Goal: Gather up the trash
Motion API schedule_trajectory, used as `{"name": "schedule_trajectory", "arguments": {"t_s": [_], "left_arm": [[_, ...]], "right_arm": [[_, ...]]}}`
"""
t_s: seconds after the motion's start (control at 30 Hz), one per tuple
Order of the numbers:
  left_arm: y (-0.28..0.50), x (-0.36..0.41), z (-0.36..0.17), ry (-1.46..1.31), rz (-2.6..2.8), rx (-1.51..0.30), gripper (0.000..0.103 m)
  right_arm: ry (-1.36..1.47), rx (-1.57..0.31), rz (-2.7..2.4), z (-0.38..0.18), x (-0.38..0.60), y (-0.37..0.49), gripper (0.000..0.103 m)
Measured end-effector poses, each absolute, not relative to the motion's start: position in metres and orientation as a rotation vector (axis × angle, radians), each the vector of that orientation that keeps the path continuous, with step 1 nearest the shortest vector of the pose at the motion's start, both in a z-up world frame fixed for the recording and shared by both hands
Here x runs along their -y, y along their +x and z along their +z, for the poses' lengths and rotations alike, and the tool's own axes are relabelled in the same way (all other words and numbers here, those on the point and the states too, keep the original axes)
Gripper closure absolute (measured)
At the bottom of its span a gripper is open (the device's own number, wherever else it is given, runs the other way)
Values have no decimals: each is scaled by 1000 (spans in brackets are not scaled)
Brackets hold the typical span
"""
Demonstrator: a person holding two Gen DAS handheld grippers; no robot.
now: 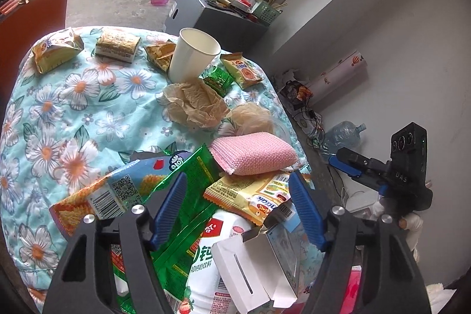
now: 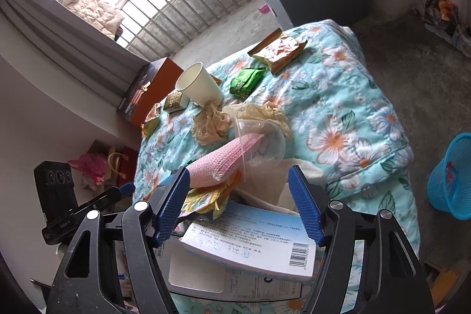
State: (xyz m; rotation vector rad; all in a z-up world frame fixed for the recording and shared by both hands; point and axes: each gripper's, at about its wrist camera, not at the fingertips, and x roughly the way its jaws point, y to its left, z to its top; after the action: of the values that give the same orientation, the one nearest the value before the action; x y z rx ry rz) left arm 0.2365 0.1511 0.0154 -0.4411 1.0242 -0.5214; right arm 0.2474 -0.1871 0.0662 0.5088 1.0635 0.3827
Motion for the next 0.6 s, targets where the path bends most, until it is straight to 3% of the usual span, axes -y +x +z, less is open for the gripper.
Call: {"name": "schedule_trajectory", "arguments": {"t_s": [0.4,0.6], "left_arm": [[272,-141,11,-416,-579,-1055,57],[299,-139,19,-243,-525,-1003,58]], "right_arm": [[484,-1087,404,57,179,285,55],[376,-1049,388,61,173,298,55]]}}
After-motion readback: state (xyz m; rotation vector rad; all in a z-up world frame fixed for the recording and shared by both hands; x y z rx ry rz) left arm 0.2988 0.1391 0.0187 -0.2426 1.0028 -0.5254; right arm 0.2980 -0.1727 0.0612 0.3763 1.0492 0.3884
